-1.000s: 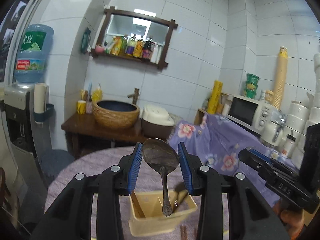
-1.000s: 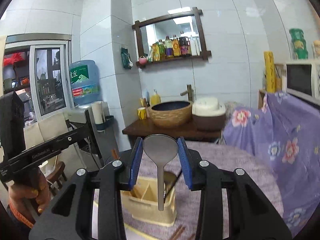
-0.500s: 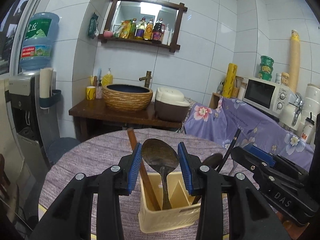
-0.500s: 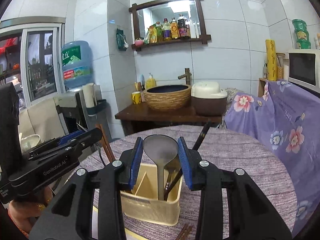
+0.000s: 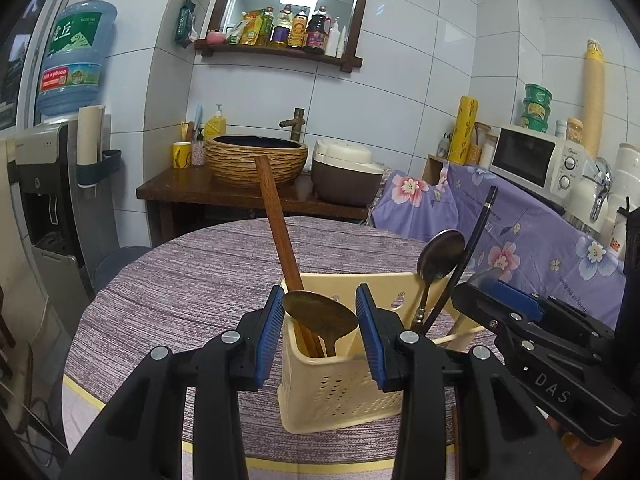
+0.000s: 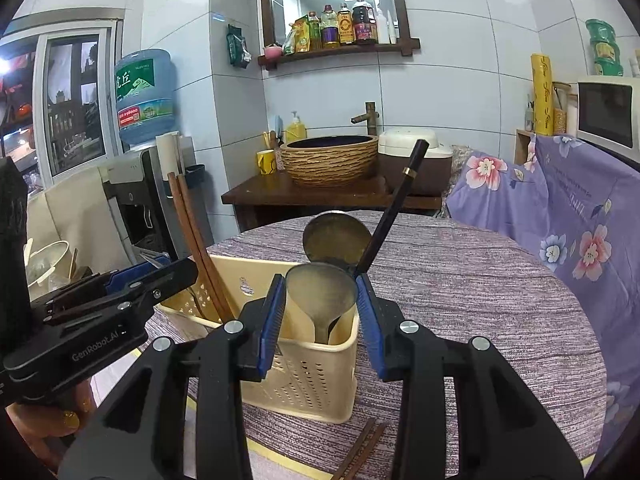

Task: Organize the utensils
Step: 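Lower the spoons into the holder and open both tools, then move the left tool to the black gold-tipped chopstick while the right tool moves to a brown chopstick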

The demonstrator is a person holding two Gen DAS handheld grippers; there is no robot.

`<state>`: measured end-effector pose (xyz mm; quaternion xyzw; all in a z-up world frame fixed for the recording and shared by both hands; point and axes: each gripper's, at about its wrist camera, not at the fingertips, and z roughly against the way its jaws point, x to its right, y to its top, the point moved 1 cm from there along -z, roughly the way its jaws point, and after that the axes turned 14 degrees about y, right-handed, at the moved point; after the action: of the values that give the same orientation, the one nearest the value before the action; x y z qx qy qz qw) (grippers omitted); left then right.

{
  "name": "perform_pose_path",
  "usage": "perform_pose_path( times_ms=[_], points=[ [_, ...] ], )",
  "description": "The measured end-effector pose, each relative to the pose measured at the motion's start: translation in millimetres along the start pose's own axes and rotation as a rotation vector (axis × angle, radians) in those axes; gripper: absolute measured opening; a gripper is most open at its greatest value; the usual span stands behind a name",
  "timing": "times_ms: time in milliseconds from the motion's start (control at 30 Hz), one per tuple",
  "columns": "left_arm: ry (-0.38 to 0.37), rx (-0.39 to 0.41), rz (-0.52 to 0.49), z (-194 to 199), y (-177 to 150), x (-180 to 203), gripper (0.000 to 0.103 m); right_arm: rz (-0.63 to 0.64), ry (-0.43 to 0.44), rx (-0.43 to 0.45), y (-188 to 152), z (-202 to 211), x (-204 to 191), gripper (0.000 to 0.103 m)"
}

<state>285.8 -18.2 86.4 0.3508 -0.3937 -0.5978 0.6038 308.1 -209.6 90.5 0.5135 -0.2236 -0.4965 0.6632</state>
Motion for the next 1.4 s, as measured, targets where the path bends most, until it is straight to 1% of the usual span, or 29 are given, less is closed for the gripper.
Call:
perform_pose_path(
  times_ms=[33, 100, 133, 200, 267, 367, 433, 500, 533, 600, 667, 733, 833, 933, 967, 1000, 1033, 1100, 1167, 1233, 1300, 1400],
  points=[
    [0.005, 0.003, 0.0, 2, 0, 0, 0.037, -0.002, -0.001, 0.004, -1, 2, 0, 0.043],
    [0.004, 0.012, 0.01, 9, 2, -2, 0.037, 0.0, -0.008, 0.017, -3, 8, -1, 0.051],
    [-0.001, 0.015, 0.014, 12, 1, -3, 0.038, 0.001, -0.009, 0.024, -4, 13, -1, 0.052],
    [-0.001, 0.022, 0.023, 22, 0, -7, 0.042, 0.005, -0.019, 0.032, -7, 23, -2, 0.052],
    [0.009, 0.017, 0.03, 31, -5, -10, 0.051, 0.0, -0.039, 0.017, -12, 31, -1, 0.052],
    [0.025, -0.012, 0.038, 41, -17, -18, 0.055, -0.015, -0.071, -0.049, -26, 41, 3, 0.052],
    [0.045, -0.046, 0.038, 44, -28, -22, 0.057, -0.037, -0.113, -0.095, -40, 48, 10, 0.054],
    [0.07, -0.081, 0.031, 47, -42, -26, 0.057, -0.07, -0.158, -0.154, -56, 52, 18, 0.071],
    [0.077, -0.097, 0.024, 48, -49, -27, 0.058, -0.085, -0.178, -0.185, -66, 53, 21, 0.073],
    [0.093, -0.14, 0.004, 49, -67, -27, 0.06, -0.101, -0.208, -0.254, -86, 53, 25, 0.074],
    [0.098, -0.172, -0.005, 51, -82, -29, 0.062, -0.105, -0.221, -0.321, -106, 52, 23, 0.075],
    [0.103, -0.21, -0.005, 51, -97, -32, 0.062, -0.12, -0.217, -0.379, -123, 52, 20, 0.076],
    [0.118, -0.243, -0.004, 54, -113, -35, 0.062, -0.115, -0.208, -0.445, -142, 53, 9, 0.079],
    [0.127, -0.252, -0.011, 58, -122, -35, 0.062, -0.108, -0.202, -0.482, -154, 55, -3, 0.082],
    [0.127, -0.255, -0.01, 60, -126, -35, 0.062, -0.1, -0.204, -0.496, -158, 55, -7, 0.087],
    [0.124, -0.259, -0.007, 61, -128, -35, 0.062, -0.087, -0.213, -0.513, -160, 52, -11, 0.089],
    [0.123, -0.26, -0.004, 62, -130, -35, 0.062, -0.076, -0.221, -0.533, -164, 51, -15, 0.089],
    [0.126, -0.26, -0.002, 64, -132, -36, 0.062, -0.078, -0.213, -0.549, -169, 51, -20, 0.089],
    [0.126, -0.265, -0.002, 65, -134, -36, 0.063, -0.058, -0.225, -0.569, -174, 48, -25, 0.09],
    [0.122, -0.273, 0.0, 65, -137, -35, 0.063, -0.033, -0.243, -0.581, -174, 49, -28, 0.093],
    [0.12, -0.277, -0.003, 66, -139, -34, 0.063, -0.008, -0.242, -0.602, -174, 52, -29, 0.094],
    [0.118, -0.283, -0.009, 68, -141, -33, 0.064, 0.032, -0.263, -0.641, -176, 61, -25, 0.095]
  ],
)
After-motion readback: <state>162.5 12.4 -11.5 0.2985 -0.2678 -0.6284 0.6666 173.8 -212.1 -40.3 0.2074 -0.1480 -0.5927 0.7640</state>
